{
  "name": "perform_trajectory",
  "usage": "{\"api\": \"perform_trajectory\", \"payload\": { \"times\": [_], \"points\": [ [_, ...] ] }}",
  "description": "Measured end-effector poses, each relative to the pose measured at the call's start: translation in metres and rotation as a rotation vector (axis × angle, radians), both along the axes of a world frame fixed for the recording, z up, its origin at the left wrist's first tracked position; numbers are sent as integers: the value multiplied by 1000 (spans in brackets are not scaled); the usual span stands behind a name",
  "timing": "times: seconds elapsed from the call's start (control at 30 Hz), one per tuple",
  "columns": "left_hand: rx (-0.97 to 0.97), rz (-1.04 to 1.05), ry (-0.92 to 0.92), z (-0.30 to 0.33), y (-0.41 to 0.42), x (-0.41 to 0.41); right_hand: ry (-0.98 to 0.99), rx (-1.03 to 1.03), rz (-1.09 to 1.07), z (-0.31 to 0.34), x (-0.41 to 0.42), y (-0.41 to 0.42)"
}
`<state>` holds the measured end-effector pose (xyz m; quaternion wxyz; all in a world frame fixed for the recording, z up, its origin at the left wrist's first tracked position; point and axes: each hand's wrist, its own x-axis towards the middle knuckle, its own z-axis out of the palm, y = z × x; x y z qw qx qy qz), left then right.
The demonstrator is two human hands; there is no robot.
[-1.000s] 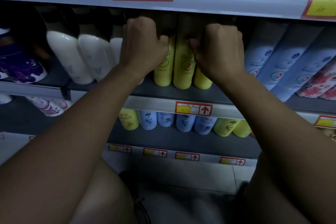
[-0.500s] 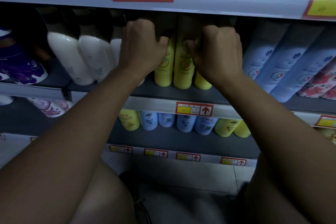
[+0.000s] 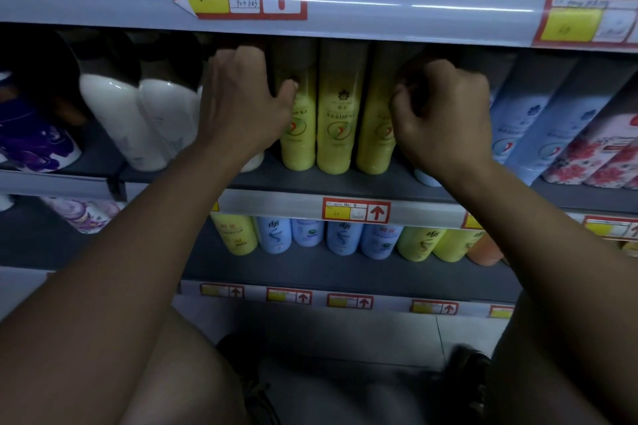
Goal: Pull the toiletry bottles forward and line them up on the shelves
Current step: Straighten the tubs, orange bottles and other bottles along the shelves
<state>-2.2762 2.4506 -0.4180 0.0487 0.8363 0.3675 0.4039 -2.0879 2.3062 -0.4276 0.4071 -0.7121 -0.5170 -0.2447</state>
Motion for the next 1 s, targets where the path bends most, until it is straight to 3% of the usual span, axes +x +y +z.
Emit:
{"api": "perform_trajectory", "payload": {
  "times": [0.17,0.3,0.5,0.7,1.0],
  "points": [
    [20,-5,-19,0,-8,-7,66,-327,-87,-9,11,-8],
    [17,-42,-11,-1,-11,-8,159,-448,-88,-27,15,-12],
    [-61,-189,123,-8,-20,-10,362,-432,-37,-40,10,-7],
    [-143,-117,265,-20,-23,-6,538,-378,-24,-42,3,9],
    [-133,-150,392,-34,-36,11,502,-372,-57,-40,-1,11]
  ]
}}
